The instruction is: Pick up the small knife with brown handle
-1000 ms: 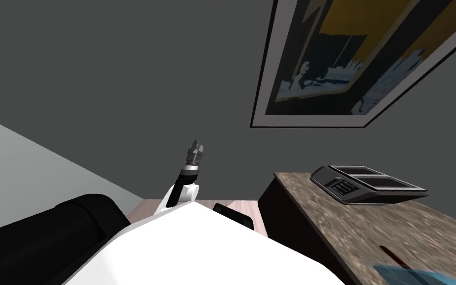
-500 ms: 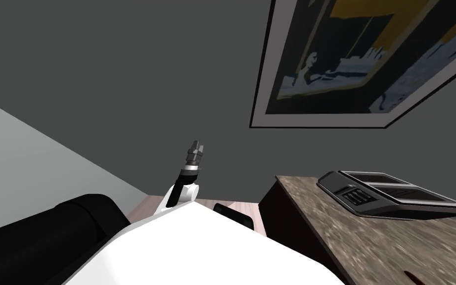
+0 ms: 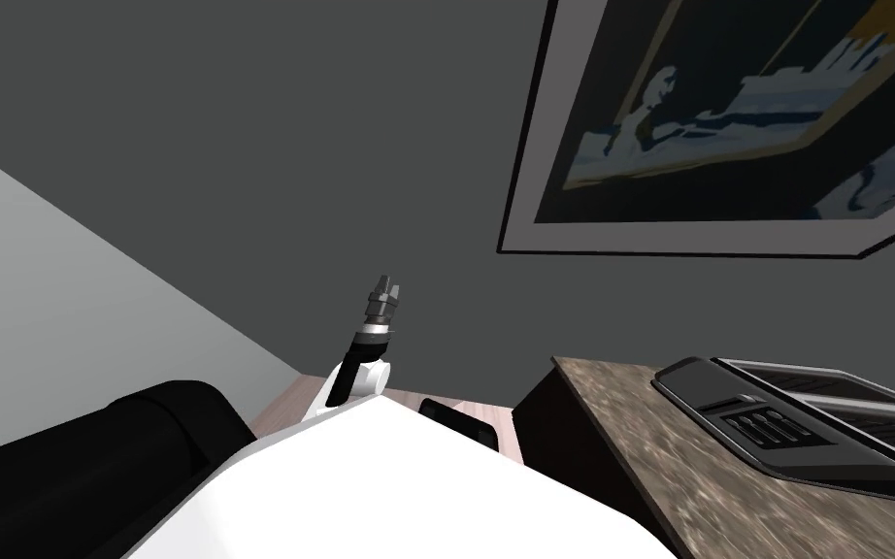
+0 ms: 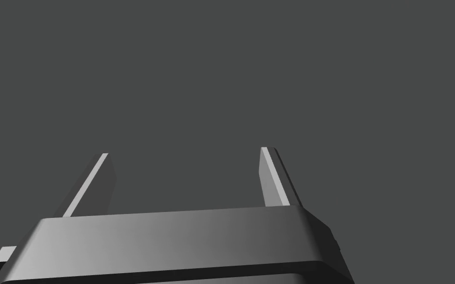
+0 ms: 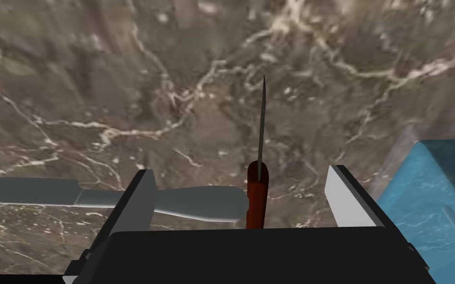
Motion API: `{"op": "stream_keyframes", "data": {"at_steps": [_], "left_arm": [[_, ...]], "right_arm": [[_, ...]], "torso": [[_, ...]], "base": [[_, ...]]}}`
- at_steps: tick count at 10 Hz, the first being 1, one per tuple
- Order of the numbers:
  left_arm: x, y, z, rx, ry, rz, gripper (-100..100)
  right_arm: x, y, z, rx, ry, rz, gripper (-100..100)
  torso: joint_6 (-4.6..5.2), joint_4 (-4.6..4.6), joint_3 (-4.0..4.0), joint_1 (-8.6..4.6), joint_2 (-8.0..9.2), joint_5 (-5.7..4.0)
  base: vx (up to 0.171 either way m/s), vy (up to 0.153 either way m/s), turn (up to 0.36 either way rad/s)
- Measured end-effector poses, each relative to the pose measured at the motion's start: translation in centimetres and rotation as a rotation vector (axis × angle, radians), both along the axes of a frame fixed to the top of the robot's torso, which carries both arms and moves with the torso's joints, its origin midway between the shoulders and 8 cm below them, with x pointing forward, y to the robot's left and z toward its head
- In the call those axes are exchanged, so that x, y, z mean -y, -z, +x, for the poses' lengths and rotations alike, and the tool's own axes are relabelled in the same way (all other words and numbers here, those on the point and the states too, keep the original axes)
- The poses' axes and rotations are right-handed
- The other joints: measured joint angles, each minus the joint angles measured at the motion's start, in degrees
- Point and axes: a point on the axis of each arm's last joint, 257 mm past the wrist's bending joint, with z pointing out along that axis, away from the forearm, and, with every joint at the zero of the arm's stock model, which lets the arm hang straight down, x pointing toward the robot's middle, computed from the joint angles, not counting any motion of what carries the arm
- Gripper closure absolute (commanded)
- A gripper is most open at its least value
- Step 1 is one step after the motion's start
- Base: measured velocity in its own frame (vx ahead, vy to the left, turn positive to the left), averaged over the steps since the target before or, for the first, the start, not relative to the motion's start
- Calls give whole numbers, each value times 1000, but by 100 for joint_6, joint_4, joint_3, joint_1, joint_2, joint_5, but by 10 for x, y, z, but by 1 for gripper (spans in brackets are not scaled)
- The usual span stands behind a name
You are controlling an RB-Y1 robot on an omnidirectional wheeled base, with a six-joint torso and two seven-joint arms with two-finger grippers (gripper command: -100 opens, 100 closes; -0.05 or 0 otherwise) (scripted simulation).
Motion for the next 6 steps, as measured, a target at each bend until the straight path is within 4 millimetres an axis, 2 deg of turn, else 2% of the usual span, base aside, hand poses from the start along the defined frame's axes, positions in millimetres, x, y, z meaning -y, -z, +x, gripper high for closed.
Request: {"op": "stream_keyframes", "data": {"at_steps": [3,4,6], "left_arm": [[0,0,0,0,0,0,0],[0,0,0,0,0,0,0],[0,0,0,0,0,0,0]], "right_arm": [[-12,28,-9,1,19,17,-100],[-12,29,-10,1,19,17,100],[-15,30,-10,1,17,24,100]], "torso": [[0,0,3,-42,6,-24],[1,0,3,-54,6,-32],[0,0,2,-69,4,-32]], "base": [[5,-58,46],[0,0,0],[0,4,0]]}}
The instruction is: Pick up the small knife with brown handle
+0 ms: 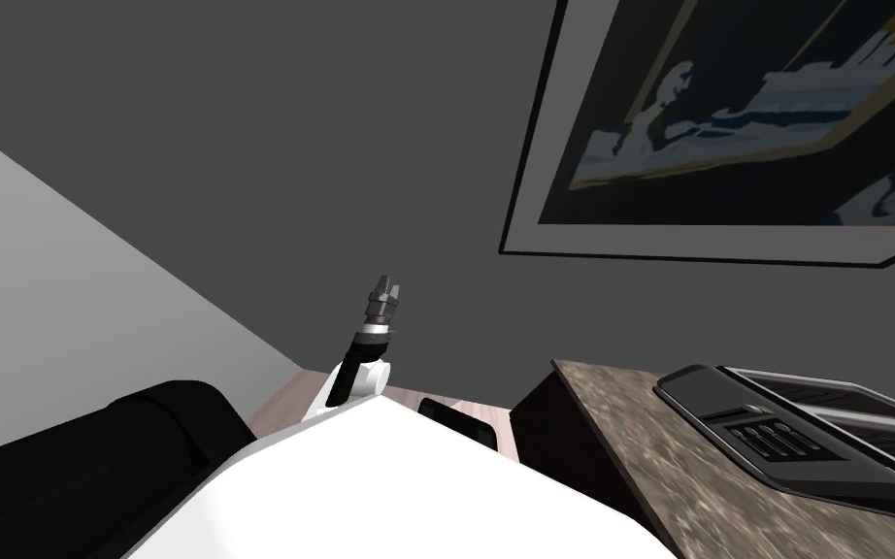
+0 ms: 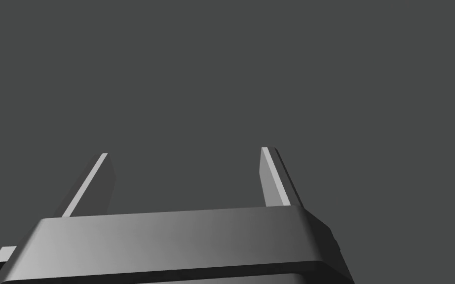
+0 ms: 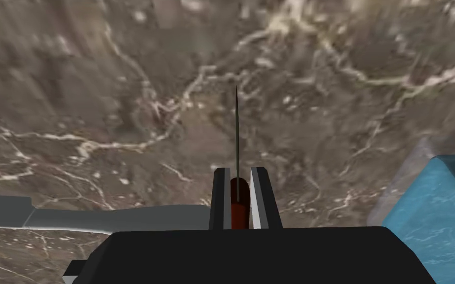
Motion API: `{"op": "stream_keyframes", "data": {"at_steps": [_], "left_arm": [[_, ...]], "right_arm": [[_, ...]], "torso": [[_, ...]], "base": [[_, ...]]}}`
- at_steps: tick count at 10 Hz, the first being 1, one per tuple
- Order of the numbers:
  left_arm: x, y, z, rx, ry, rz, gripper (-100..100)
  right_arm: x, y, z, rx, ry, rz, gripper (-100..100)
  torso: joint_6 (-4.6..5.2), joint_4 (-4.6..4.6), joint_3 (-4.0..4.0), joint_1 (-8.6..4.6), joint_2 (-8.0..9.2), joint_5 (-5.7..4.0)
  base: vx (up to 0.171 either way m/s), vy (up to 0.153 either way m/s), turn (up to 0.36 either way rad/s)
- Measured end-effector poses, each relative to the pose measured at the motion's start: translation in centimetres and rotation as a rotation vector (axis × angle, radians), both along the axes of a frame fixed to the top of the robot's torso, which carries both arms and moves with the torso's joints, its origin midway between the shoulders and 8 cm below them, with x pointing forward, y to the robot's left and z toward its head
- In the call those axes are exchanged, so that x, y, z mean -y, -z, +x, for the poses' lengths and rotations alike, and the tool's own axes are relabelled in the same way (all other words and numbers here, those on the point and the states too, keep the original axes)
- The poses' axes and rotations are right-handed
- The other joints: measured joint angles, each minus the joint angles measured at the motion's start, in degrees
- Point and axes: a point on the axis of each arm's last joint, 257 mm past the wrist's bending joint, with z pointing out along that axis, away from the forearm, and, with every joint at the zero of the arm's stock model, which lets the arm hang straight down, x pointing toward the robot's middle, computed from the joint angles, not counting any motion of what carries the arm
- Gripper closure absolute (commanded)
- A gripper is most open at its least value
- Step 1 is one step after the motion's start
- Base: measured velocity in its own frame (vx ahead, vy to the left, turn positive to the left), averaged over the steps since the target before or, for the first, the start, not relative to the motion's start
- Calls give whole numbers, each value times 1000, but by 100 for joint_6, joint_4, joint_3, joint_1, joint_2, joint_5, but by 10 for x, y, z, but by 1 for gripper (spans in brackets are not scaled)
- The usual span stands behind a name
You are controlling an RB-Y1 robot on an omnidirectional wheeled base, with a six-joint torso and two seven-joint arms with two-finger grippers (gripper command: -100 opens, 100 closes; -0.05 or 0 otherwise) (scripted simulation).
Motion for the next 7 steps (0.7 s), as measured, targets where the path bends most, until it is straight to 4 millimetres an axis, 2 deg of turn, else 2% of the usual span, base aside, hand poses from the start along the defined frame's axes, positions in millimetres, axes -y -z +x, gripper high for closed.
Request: {"op": "stream_keyframes", "data": {"at_steps": [2,3,4,6,7], "left_arm": [[0,0,0,0,0,0,0],[0,0,0,0,0,0,0],[0,0,0,0,0,0,0],[0,0,0,0,0,0,0],[0,0,0,0,0,0,0]], "right_arm": [[0,0,0,0,0,-1,100],[0,0,0,0,0,-1,0],[0,0,0,0,0,-1,100],[11,-20,7,0,-9,-19,100],[11,-22,7,-1,-10,-19,0]], "torso": [[1,-1,-1,-9,-1,-5],[1,-1,-1,-11,-2,-5],[1,-1,-1,-11,-2,-6],[4,0,0,14,0,6],[2,0,0,7,0,0]], "base": [[0,0,0],[0,0,0],[2,31,-80],[1,43,-54],[0,0,0]]}}
